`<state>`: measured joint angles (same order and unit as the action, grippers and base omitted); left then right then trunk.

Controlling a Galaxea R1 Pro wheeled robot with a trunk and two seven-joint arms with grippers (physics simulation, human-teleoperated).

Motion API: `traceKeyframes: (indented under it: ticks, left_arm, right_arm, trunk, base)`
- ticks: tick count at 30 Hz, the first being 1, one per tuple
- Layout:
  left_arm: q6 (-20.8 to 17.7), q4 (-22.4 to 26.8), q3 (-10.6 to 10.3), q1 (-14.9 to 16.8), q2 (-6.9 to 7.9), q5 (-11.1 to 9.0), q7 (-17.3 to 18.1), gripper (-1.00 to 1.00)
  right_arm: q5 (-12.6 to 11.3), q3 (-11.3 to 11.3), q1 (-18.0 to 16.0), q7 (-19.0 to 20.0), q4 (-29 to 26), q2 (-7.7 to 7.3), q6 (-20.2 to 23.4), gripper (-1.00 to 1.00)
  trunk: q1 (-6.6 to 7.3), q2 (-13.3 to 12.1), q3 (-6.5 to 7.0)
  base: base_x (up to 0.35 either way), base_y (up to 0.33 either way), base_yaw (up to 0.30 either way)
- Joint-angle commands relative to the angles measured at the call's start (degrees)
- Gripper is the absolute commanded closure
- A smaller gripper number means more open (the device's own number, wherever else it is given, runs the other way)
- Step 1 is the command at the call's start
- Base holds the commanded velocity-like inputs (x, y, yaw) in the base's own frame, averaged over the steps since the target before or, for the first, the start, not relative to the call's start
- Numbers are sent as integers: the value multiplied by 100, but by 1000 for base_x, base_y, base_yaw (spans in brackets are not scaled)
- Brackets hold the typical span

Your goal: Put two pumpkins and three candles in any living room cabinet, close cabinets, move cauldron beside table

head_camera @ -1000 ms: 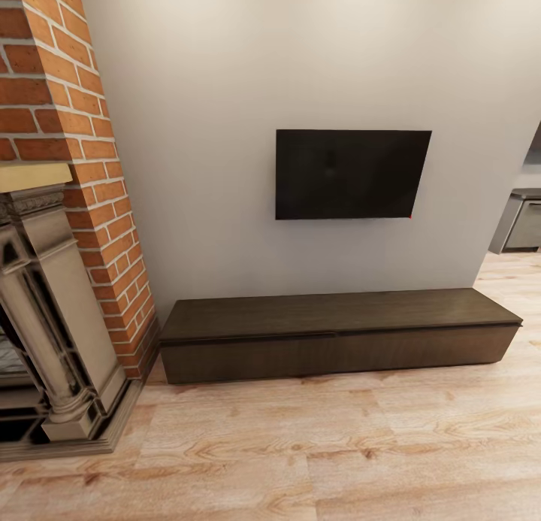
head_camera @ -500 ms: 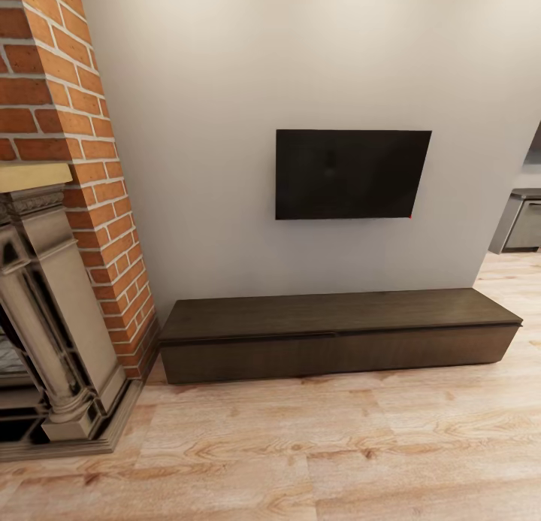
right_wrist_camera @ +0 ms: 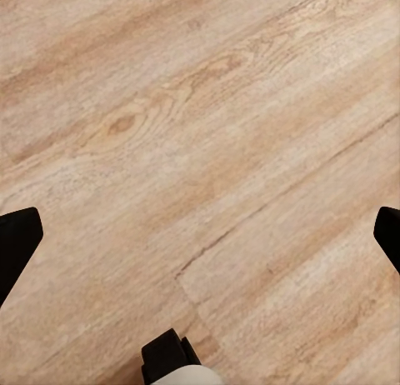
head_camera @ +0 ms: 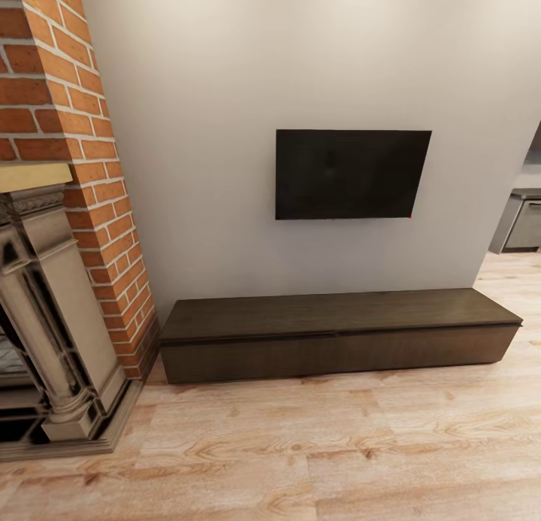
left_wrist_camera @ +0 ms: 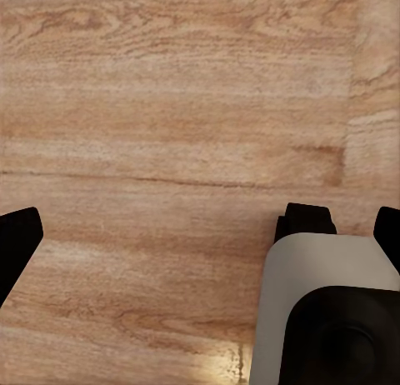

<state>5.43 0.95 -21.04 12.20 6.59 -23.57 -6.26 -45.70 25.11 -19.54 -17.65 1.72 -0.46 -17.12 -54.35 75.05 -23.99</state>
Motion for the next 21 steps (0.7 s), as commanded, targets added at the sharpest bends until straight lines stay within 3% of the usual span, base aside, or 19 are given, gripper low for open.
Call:
traceKeyframes:
  ticks: [1, 21]
  left_arm:
    - [11, 1, -49, 2, 0, -43, -15, -100]
    - [11, 1, -49, 2, 0, -43, -15, -100]
  right_arm:
    - [-44, 49, -6, -1, 13, 3, -20, -100]
    - [-44, 48, -6, -1, 13, 2, -20, -100]
  trunk:
    - [0, 3, -6]
    - [0, 3, -6]
  base:
    - [0, 0, 0]
    - [0, 0, 0]
